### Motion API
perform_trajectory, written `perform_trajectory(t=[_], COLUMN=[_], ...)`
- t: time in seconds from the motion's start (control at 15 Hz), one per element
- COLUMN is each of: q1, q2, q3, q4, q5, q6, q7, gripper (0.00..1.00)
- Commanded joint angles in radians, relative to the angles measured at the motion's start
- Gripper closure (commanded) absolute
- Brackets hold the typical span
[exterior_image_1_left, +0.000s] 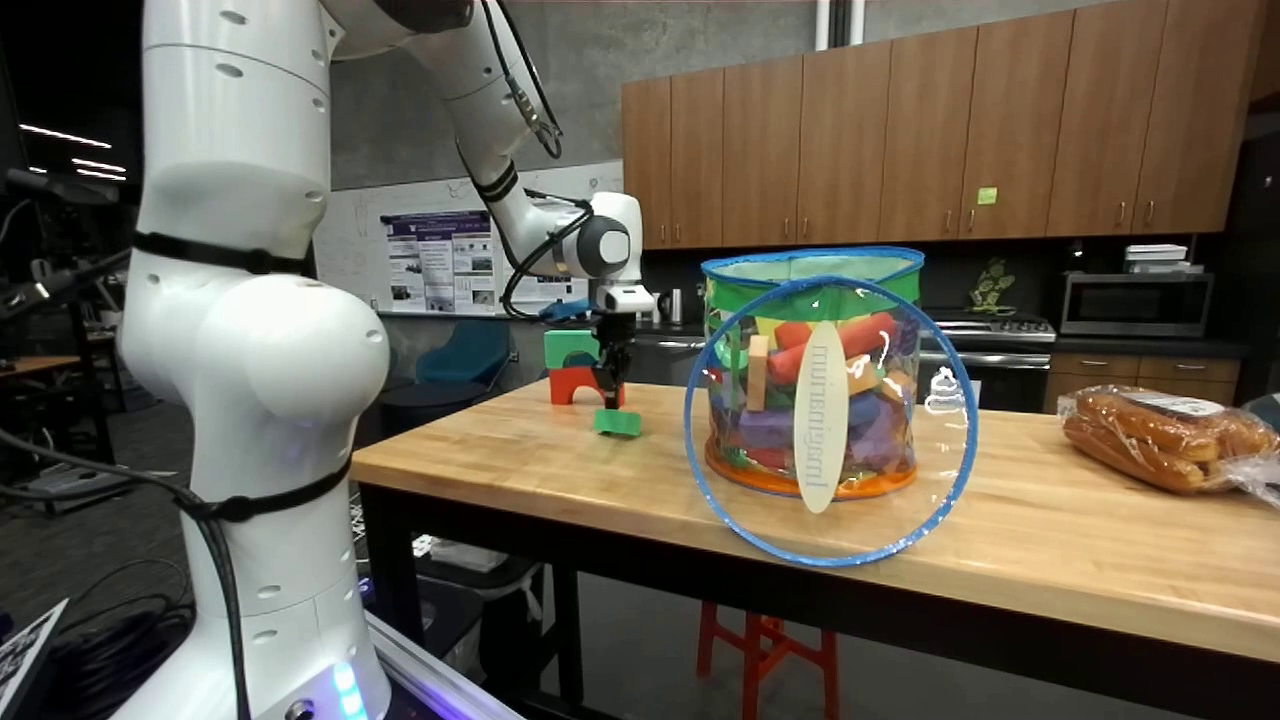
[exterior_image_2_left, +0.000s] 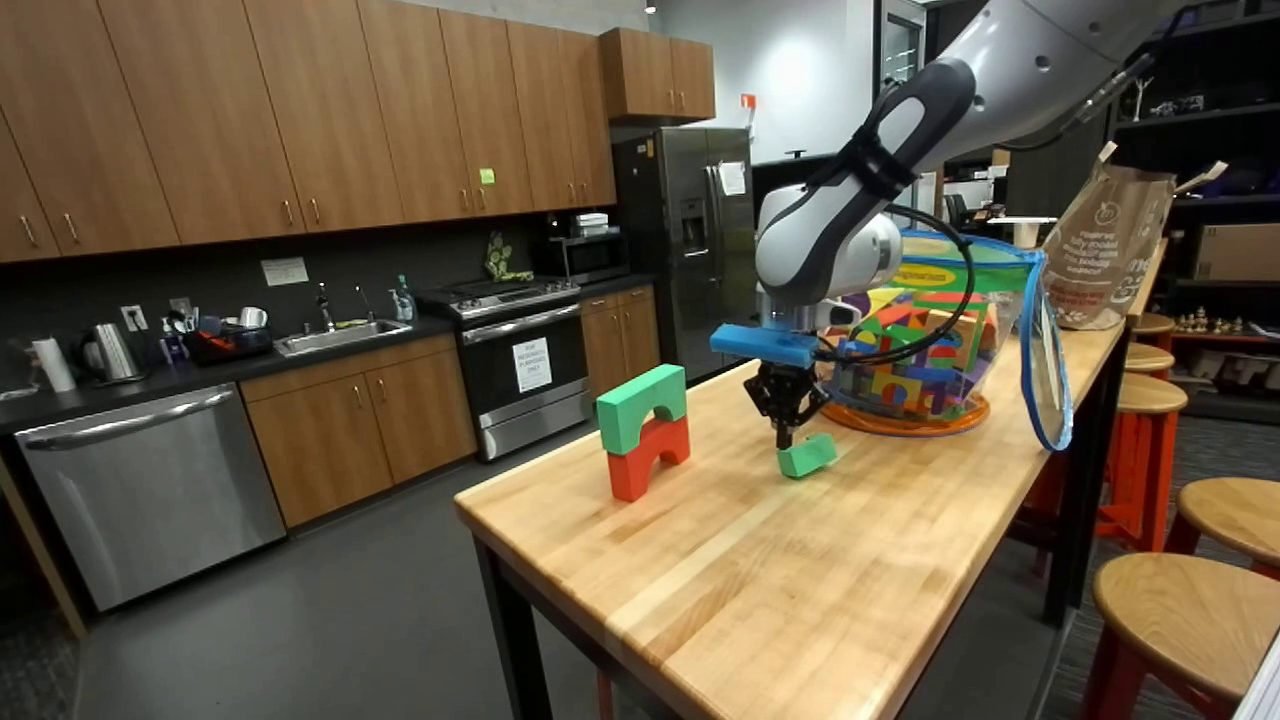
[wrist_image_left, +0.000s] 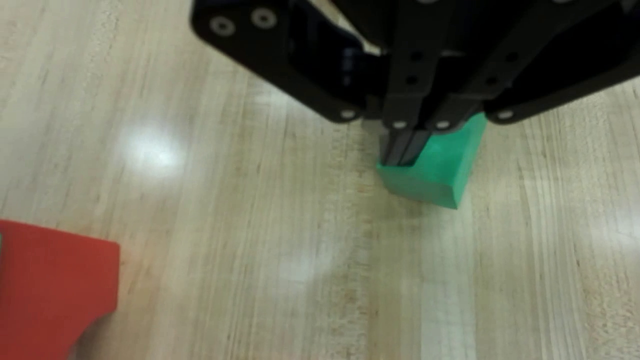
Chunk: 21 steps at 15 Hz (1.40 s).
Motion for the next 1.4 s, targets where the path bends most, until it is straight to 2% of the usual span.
perform_trajectory(t=[0.0, 0.6, 1.0, 1.07, 1.2, 1.33], q1=[0.006, 0.018, 0.035, 0.036, 0.036, 0.033], q2=[0.046, 0.117, 0.080, 0.072, 0.058, 0.040], q3=[-0.006, -0.009, -0.010, -0.010, -0.010, -0.009], q4=[0.040, 0.098, 0.119, 0.121, 0.117, 0.098], q5=[-0.001, 0.004, -0.024, -0.028, -0.035, -0.032], q6=[-0.011, -0.012, 0.012, 0.012, 0.012, 0.018], q7=[-0.014, -0.020, -0.049, -0.057, -0.067, -0.085], gripper=[1.00, 1.00, 1.00, 0.74, 0.70, 0.57])
